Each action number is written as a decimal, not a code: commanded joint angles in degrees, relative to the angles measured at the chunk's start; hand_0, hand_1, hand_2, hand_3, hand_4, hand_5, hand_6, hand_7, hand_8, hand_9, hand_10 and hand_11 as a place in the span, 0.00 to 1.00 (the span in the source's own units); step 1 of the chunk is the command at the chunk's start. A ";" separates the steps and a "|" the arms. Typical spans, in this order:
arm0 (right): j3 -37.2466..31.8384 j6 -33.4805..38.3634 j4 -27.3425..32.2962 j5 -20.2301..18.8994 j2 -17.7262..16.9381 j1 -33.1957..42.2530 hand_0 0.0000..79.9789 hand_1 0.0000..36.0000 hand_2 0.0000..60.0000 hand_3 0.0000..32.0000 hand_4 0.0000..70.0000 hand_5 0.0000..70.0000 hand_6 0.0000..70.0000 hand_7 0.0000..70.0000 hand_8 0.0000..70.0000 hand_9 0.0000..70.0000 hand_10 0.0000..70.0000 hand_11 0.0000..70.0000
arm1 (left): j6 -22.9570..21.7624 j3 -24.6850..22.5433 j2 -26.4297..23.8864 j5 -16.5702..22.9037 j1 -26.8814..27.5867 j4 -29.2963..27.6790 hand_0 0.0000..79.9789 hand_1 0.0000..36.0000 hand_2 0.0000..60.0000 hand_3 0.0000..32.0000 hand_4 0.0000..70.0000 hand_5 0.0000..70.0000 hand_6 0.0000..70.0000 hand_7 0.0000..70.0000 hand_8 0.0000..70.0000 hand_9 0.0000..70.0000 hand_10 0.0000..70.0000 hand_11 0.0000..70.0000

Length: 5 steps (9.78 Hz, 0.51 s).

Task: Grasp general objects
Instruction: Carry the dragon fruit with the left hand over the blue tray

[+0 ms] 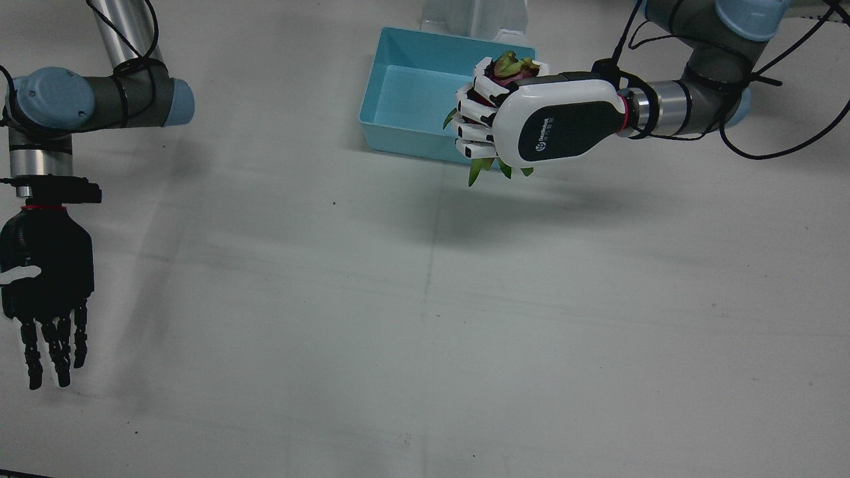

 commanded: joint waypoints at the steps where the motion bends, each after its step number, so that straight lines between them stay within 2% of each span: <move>1: 0.00 0.00 0.00 0.00 0.00 0.00 0.00 0.00 0.00 0.00 0.00 0.00 0.00 0.00 0.00 0.00 0.00 0.00 | -1.15 -1.11 -2.27 0.40 3.17 0.06 1.00 1.00 1.00 0.00 1.00 1.00 1.00 1.00 0.81 1.00 0.92 1.00; 5: 0.00 0.00 0.00 0.00 0.00 0.00 0.00 0.00 0.00 0.00 0.00 0.00 0.00 0.00 0.00 0.00 0.00 0.00 | -1.86 -2.52 -4.48 1.19 7.39 0.41 1.00 1.00 1.00 0.00 1.00 1.00 1.00 1.00 0.79 1.00 0.90 1.00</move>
